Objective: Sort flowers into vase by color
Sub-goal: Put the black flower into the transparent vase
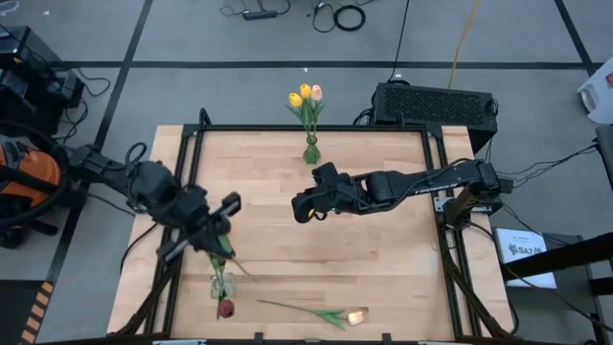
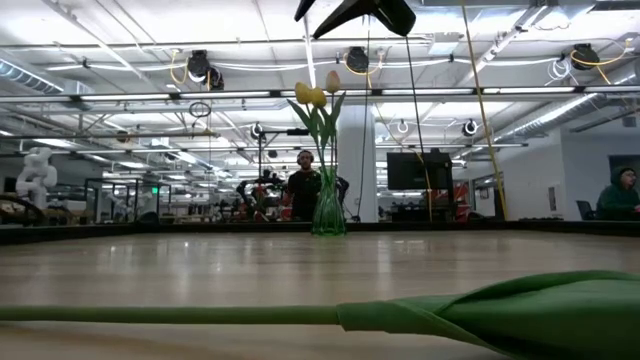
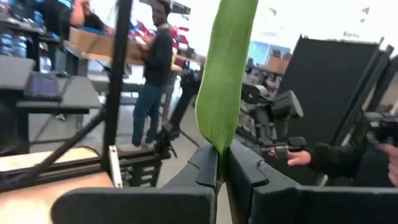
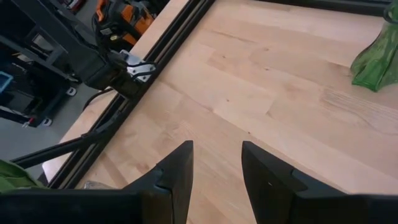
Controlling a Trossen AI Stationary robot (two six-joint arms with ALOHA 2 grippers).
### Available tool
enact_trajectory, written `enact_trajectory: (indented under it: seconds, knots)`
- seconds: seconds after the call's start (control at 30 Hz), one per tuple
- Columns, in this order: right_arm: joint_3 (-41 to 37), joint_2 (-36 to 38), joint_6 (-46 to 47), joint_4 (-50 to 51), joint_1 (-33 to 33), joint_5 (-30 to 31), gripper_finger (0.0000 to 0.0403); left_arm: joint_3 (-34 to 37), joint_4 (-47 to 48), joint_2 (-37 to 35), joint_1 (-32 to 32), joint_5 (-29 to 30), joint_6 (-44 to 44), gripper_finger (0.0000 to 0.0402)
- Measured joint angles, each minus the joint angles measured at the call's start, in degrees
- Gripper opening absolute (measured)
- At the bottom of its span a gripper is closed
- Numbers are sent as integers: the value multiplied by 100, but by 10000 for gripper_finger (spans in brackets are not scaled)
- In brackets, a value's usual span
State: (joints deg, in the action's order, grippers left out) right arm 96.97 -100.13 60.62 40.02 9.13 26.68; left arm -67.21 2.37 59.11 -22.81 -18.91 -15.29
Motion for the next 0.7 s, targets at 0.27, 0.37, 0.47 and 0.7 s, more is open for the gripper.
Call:
enact_trajectory:
  seconds: [0.27, 0.37, 0.47, 0.7]
  knots:
    - [0, -1, 0, 1, 0, 0, 128, -1570, 710, 826, -1052, 411, 100, 13]
    - [0, -1, 0, -26, 0, 0, 128, -1915, 700, 937, -1537, 616, 299, 13]
    - [0, -1, 0, -99, 0, 0, 128, -1968, 763, 948, -2091, 989, 621, 13]
    - [0, 0, 0, -235, 0, 0, 128, -1955, 1594, 1167, -3368, 2380, 1058, 13]
